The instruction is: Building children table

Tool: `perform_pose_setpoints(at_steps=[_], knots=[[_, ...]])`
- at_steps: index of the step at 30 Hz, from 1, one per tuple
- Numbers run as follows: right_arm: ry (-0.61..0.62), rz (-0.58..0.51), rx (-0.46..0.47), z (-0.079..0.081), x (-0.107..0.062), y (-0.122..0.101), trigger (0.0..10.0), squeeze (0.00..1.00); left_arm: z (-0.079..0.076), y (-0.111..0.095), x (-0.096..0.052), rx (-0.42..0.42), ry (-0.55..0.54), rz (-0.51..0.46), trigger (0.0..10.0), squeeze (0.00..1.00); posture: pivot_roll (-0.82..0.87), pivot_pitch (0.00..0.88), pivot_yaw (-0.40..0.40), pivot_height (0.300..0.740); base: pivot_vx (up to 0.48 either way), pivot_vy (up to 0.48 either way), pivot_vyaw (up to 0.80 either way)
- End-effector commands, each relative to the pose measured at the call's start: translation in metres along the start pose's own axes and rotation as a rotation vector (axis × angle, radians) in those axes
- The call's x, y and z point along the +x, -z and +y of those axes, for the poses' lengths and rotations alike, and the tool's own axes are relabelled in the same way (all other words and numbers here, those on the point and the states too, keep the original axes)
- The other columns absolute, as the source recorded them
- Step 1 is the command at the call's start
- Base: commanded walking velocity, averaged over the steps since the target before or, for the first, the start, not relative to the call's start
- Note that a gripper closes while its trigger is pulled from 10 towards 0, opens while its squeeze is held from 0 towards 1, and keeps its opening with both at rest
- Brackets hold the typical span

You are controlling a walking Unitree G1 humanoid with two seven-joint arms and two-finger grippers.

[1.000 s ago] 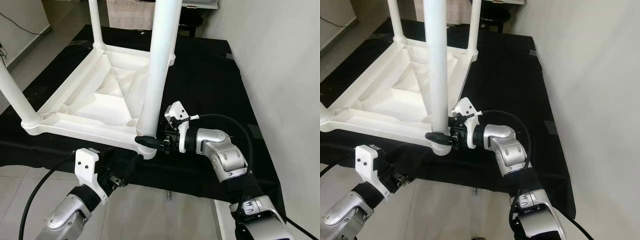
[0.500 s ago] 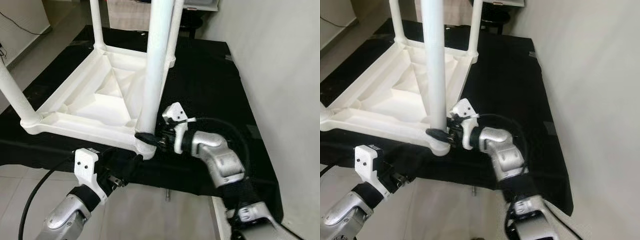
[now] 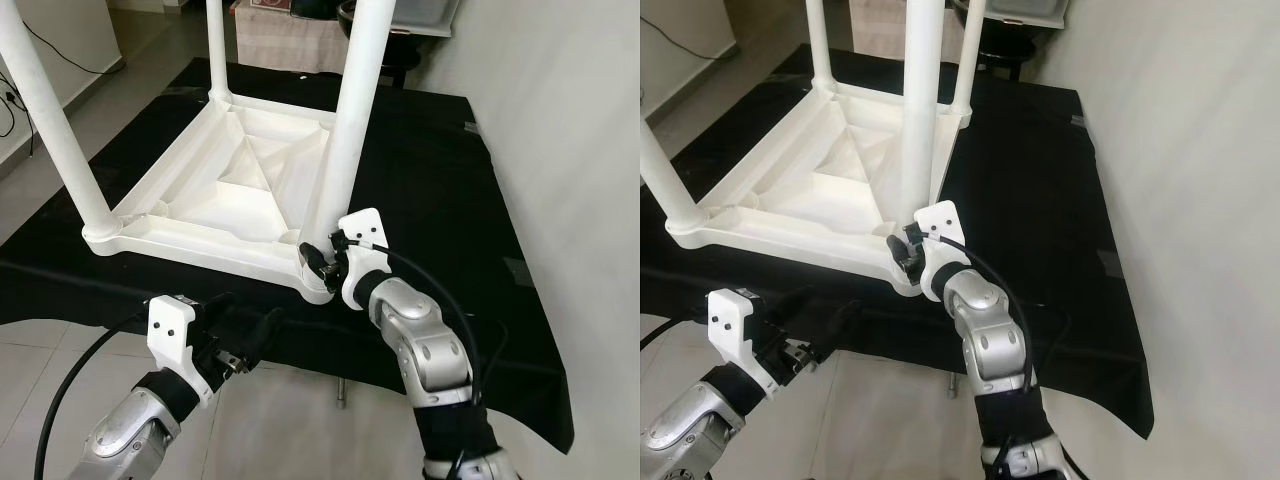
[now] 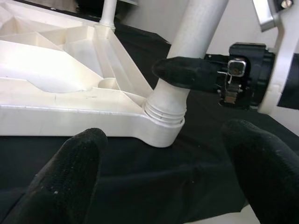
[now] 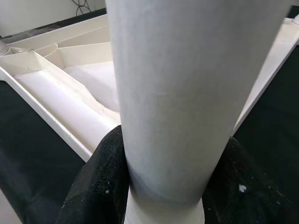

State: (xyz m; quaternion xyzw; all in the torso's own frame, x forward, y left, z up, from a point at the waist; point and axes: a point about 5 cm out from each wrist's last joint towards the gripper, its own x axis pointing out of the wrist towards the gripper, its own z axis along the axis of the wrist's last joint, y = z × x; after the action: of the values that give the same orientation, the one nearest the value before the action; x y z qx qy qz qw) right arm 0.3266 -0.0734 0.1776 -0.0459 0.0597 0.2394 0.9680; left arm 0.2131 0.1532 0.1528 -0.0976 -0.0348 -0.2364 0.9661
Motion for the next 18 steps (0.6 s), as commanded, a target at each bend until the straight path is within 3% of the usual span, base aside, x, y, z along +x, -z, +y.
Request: perform_pose_setpoints(at_steps=[1,2,3,4,7,10,11,12,13,15,18], knots=[[0.039,0.055,-0.019,-0.013,0.0,0.011,10.0,0.0,0.001,0.004,-0.002,-0.014,-0.003,0.017,10.0,0.0,0.02,0.128,-0.113,0.74,0.0,0.0,0.0],[-0.005,0.044,-0.006,-0.008,0.002,0.009,10.0,0.94,0.001,0.004,-0.002,-0.015,-0.003,0.018,10.0,0.0,0.02,0.128,-0.113,0.74,0.0,0.0,0.0],[-0.005,0.044,-0.006,-0.008,0.002,0.009,10.0,0.94,0.001,0.004,-0.002,-0.015,-0.003,0.018,10.0,0.0,0.02,0.128,-0.113,0.74,0.0,0.0,0.0],[-0.096,0.01,0.009,-0.001,0.005,0.002,10.0,1.0,0.001,0.003,-0.002,-0.015,-0.002,0.018,10.0,0.0,0.02,0.13,-0.109,0.74,0.0,0.0,0.0],[-0.287,-0.062,0.047,0.015,0.009,-0.015,10.0,1.0,0.001,0.003,-0.001,-0.017,-0.001,0.018,10.0,0.0,0.02,0.13,-0.107,0.74,0.0,0.0,0.0],[-0.337,-0.09,0.038,0.015,0.012,-0.021,10.0,1.0,0.001,0.003,-0.001,-0.017,0.0,0.017,10.0,0.0,0.02,0.131,-0.106,0.74,0.0,0.0,0.0],[-0.409,-0.114,0.016,0.014,0.017,-0.027,10.0,0.46,0.0,0.003,-0.001,-0.018,0.001,0.017,10.0,0.0,0.02,0.132,-0.105,0.74,0.0,0.0,0.0],[-0.449,-0.126,-0.002,0.013,0.019,-0.031,10.0,0.46,0.0,0.003,-0.001,-0.018,0.002,0.017,10.0,0.0,0.02,0.133,-0.106,0.74,0.0,0.0,0.0],[-0.523,-0.138,-0.024,0.014,0.023,-0.036,10.0,0.0,-0.001,0.003,-0.001,-0.019,0.003,0.017,10.0,0.0,0.03,0.138,-0.108,0.74,0.0,0.0,0.0],[-0.637,-0.15,-0.057,0.017,0.028,-0.042,10.0,0.0,-0.002,0.002,-0.001,-0.018,0.003,0.016,10.0,0.0,0.04,0.147,-0.112,0.74,0.0,0.0,0.0],[-0.682,-0.155,-0.071,0.018,0.029,-0.045,10.0,0.0,-0.003,0.002,-0.001,-0.018,0.003,0.015,10.0,0.0,0.05,0.149,-0.113,0.74,0.0,0.0,0.0]])
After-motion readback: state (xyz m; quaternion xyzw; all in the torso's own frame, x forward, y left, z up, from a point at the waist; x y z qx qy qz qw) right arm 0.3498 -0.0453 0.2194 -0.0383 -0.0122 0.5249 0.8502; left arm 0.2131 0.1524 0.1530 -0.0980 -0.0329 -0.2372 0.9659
